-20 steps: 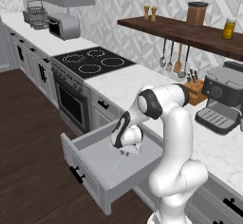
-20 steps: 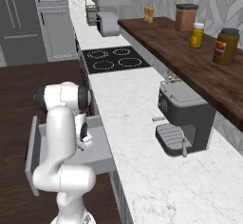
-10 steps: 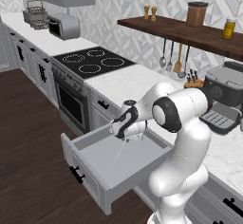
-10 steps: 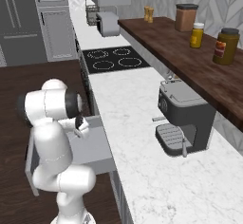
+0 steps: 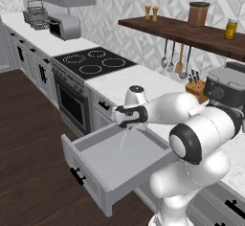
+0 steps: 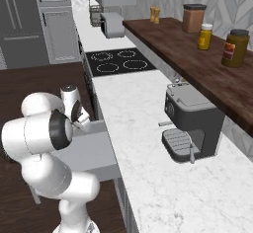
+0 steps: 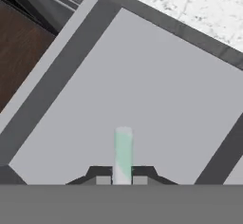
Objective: Take a straw from the drawer in front and place it inside the glass cup on the dining counter.
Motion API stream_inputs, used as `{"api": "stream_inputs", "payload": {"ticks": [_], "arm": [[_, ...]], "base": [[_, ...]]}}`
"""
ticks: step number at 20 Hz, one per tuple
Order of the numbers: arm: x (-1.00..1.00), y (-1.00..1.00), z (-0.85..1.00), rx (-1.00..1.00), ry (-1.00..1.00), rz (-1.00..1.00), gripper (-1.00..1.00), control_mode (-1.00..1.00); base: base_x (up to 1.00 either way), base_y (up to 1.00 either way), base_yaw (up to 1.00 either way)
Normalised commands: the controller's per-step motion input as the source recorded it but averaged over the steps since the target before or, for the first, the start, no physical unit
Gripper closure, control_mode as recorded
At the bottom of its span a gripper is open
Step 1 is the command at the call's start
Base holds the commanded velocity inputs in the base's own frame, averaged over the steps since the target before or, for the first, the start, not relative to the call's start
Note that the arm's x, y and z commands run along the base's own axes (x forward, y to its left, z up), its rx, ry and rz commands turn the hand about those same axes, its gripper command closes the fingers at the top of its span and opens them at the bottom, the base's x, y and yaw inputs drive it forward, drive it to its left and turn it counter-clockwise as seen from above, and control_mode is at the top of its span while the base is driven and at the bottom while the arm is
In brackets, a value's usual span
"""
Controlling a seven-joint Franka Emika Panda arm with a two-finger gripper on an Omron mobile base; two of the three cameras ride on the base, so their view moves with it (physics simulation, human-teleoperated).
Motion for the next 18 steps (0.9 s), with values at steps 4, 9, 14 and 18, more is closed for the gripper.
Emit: {"api": "stream_inputs", "payload": {"ticks": [4,9,14,18], "arm": [[-0.19,0.00,1.00,0.00,0.00,0.12,1.00,-1.00],[-0.53,0.00,1.00,-0.05,-0.12,0.13,1.00,-1.00],[-0.47,-0.05,0.97,-0.11,-0.10,0.08,1.00,-1.00],[-0.54,-0.23,0.55,-0.16,-0.13,0.02,1.00,-1.00]], "base": [[0.00,0.00,0.00],[0.00,0.00,0.00],[0.00,0.00,0.00],[0.00,0.00,0.00]]}}
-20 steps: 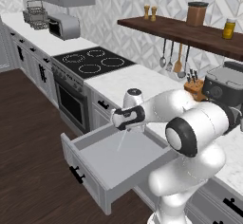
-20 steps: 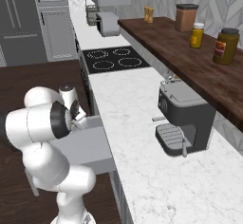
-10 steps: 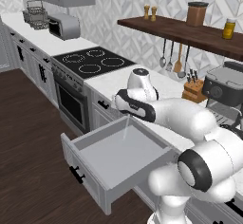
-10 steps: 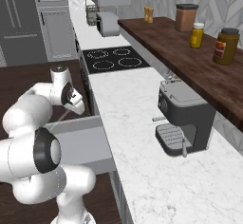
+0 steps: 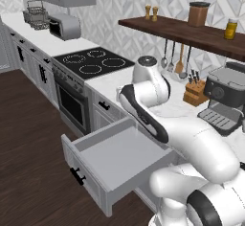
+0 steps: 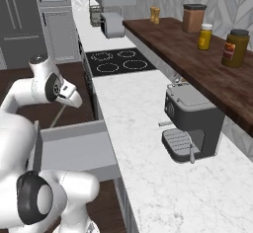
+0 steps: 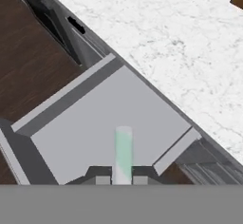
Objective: Take a straw from the drawer in front and place it inside the glass cup on the dining counter.
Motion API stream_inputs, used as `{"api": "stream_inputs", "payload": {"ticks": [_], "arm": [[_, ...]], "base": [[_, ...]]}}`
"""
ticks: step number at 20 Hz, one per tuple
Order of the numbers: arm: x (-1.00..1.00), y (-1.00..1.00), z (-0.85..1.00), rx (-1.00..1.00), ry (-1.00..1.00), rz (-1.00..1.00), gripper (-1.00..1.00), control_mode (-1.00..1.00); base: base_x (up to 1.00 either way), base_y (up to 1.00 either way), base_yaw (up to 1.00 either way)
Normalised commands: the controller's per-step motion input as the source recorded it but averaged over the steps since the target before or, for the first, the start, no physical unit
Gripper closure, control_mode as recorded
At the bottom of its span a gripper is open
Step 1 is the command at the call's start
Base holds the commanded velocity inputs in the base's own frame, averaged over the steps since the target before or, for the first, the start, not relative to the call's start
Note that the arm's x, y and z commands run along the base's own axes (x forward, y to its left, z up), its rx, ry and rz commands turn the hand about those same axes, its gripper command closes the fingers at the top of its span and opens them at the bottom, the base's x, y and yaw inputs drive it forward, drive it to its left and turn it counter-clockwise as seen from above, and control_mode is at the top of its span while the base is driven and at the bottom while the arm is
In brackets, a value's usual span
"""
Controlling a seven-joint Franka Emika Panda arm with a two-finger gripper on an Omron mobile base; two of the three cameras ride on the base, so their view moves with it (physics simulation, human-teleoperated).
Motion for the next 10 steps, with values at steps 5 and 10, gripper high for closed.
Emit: {"api": "stream_inputs", "payload": {"ticks": [5,10], "arm": [[-0.35,-0.30,0.05,-0.03,-0.05,0.00,1.00,-1.00],[-0.22,-0.06,0.00,0.00,-0.02,0.00,1.00,1.00]], "base": [[0.00,0.00,0.00],[-0.39,0.00,0.00]]}}
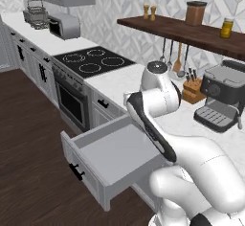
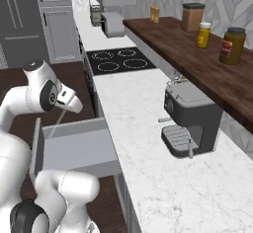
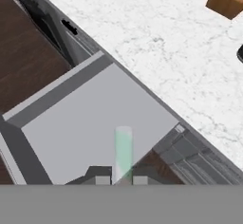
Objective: Take a straw from the drawer in front and place it inside the glass cup on the dining counter.
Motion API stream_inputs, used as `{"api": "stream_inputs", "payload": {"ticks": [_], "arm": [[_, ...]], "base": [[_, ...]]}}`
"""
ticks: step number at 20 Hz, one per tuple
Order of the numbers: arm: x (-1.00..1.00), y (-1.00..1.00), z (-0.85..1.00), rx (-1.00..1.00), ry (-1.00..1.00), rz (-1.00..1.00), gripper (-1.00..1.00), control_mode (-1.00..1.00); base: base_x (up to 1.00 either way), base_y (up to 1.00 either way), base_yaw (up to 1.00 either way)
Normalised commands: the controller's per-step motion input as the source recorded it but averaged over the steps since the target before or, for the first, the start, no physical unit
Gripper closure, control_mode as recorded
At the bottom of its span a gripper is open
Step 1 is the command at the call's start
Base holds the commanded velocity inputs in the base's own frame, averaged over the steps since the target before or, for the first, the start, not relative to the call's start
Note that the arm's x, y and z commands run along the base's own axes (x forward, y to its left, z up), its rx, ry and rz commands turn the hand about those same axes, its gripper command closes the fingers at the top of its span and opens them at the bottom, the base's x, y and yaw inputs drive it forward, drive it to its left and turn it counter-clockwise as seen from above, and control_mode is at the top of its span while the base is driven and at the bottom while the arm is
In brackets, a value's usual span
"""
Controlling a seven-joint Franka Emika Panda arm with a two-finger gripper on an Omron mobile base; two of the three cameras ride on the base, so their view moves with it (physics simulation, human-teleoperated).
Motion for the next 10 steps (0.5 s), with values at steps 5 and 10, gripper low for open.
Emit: {"api": "stream_inputs", "payload": {"ticks": [5,10], "arm": [[0.00,0.00,0.00,0.00,0.00,0.00,1.00,1.00],[0.00,0.00,0.00,0.00,0.00,0.00,1.00,1.00]], "base": [[-1.00,0.36,0.04],[-0.67,0.94,0.62]]}}
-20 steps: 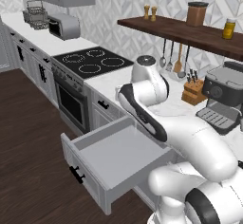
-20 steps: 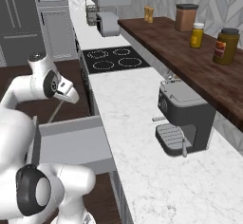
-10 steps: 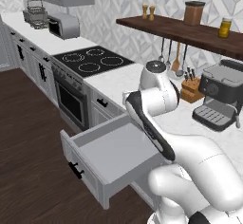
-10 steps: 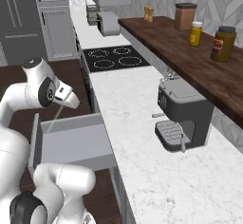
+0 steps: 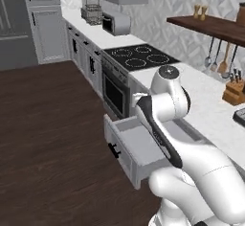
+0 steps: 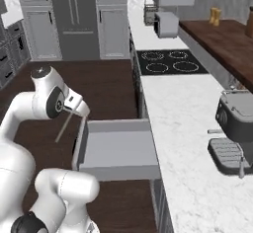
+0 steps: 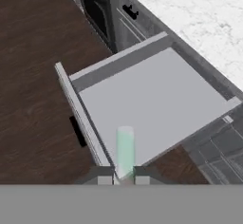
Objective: Take a straw from the drawer in front and place it inside the glass cup on the dining counter.
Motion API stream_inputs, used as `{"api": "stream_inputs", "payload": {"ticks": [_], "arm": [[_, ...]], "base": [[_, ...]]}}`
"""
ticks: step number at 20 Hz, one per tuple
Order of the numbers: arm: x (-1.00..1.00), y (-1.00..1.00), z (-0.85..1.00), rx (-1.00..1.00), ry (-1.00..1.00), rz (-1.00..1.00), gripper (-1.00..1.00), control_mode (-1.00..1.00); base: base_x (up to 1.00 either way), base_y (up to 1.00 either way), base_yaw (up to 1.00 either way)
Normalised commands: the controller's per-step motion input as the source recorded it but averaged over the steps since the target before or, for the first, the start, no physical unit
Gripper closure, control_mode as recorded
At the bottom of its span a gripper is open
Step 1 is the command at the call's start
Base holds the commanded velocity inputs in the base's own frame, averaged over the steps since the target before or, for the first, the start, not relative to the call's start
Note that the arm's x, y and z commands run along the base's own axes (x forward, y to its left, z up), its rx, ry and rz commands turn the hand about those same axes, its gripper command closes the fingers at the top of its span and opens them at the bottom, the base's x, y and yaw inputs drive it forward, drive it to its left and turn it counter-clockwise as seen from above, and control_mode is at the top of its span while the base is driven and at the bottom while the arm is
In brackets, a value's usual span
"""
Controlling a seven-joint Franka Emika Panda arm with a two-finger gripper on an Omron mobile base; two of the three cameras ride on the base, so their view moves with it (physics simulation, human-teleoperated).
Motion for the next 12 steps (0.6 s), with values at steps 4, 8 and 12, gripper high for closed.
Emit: {"api": "stream_inputs", "payload": {"ticks": [4,8,12], "arm": [[0.00,0.00,0.00,0.00,0.00,0.00,1.00,1.00],[0.00,0.00,0.00,0.00,0.00,0.00,1.00,1.00],[0.00,0.00,0.00,0.00,0.00,0.00,1.00,1.00]], "base": [[-0.01,0.97,0.65],[0.61,0.99,0.36],[0.98,1.00,0.06]]}}
